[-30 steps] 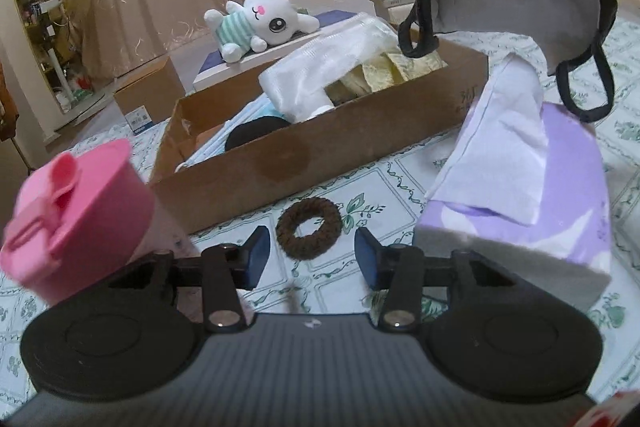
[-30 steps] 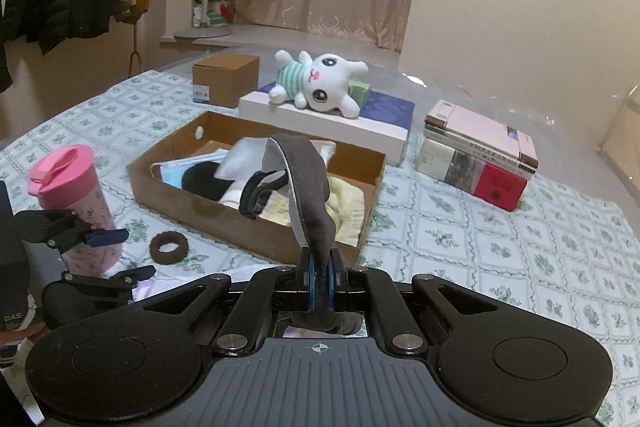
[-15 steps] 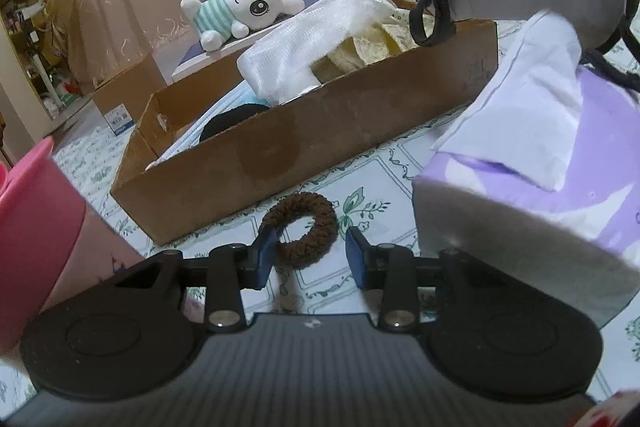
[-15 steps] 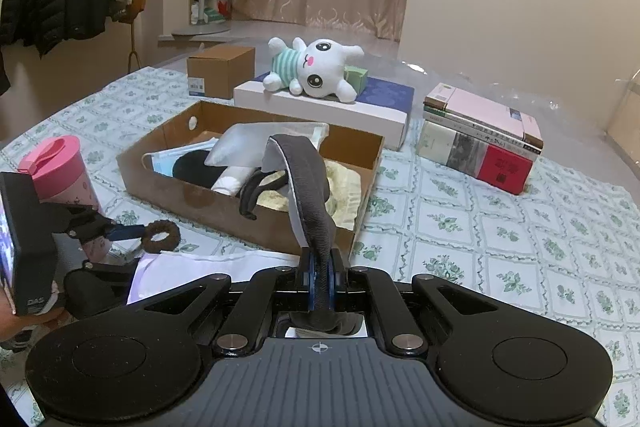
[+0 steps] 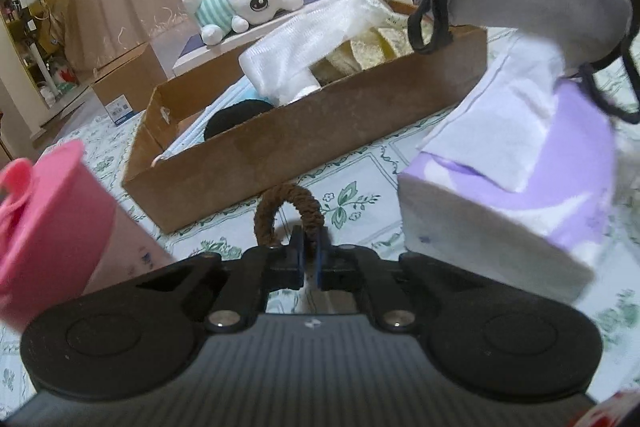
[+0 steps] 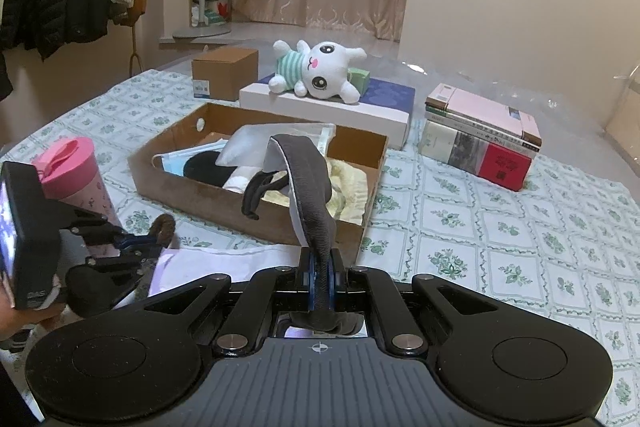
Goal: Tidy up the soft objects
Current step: 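Carry the grey mask and hair tie over the box with both grippers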
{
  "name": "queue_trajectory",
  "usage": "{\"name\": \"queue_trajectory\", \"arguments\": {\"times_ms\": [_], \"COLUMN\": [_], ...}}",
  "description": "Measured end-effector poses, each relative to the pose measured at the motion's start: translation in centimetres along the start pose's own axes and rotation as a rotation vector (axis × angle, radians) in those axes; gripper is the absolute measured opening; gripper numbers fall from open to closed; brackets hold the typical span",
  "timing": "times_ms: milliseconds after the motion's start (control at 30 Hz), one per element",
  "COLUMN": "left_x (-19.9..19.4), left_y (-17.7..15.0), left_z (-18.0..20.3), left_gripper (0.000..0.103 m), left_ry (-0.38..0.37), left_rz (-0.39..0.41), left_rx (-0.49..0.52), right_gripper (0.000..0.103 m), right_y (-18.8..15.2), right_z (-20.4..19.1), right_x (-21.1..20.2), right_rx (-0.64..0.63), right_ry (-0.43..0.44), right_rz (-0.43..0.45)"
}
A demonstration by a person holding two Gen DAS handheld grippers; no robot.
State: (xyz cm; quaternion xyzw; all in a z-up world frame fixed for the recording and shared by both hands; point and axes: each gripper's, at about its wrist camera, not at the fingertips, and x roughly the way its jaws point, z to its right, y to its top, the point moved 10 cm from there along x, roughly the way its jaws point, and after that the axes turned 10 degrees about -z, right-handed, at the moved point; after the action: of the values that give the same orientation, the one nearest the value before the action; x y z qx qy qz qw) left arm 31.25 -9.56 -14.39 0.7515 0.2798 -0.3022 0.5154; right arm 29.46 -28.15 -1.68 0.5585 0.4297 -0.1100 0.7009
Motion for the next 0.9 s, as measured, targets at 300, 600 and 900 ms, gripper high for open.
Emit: {"name": "queue_trajectory", "arguments": {"times_ms": [300,600,900], "left_x": [-6.6,-13.6,-14.4], "left_y": [-0.6,3.1,9.7], "left_z": [-0.7,-3.8,-9.5], "left_gripper": [0.004,0.004,0.004], "left_ry": [-0.094,-0.222,-0.295], "left_rz": [0.04,0.127,0.151], "left_rx": [-0.038,-0.061,-0.037], "right_gripper": [0.006,0.006,0.006], "right_y": [1.0,3.6,9.4], "right_z": [-1.8,-3.4,-4.6], "right_x": [-3.4,-5.3,-1.8], "right_rx": [-0.015,-0.015,0.002], "right_ry": [-0.002,0.028,0.107], "right_rz": [0.041,0.07,0.075]}}
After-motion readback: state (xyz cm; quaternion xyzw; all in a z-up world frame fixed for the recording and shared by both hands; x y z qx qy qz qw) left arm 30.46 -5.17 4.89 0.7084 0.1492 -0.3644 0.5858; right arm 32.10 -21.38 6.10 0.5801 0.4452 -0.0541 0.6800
